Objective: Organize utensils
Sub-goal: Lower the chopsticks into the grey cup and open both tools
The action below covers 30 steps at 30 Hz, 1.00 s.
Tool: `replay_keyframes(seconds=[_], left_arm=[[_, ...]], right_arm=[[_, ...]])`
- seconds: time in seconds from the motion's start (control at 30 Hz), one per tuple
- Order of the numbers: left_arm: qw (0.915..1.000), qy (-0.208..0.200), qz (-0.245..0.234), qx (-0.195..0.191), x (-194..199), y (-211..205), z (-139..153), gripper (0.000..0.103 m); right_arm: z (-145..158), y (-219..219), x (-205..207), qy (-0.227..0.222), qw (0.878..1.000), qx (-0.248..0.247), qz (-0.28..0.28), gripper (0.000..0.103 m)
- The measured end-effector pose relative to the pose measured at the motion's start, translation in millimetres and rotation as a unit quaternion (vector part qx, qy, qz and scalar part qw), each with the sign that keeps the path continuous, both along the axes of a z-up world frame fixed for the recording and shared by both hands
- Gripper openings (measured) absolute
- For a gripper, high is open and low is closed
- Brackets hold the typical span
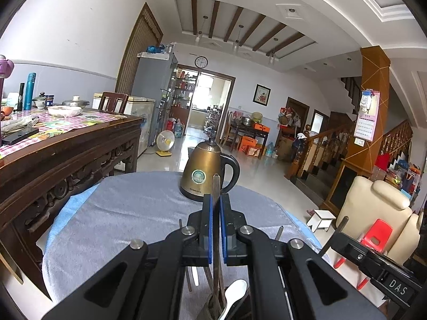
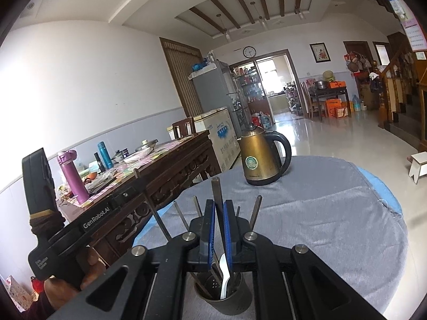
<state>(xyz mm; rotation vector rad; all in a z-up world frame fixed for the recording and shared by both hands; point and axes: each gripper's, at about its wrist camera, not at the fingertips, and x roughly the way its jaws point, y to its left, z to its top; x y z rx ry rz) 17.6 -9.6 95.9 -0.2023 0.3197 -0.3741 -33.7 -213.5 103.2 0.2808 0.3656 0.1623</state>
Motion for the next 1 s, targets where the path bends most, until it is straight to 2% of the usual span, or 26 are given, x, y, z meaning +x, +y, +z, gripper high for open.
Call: replay_keyframes(seconds=[0.37,1.0], left_arm=[[0.9999,0.0,-0.012,0.007,-7,-2,0,0.005],[0.9985,0.038,-0.03,0.027,-8,0,-19,0.005]], right_arm=[[-3,5,3,0.008,1.0,0.002,0.015,0.009],[-18,19,10,0.039,0.998,-0.004,0.041,0.009]])
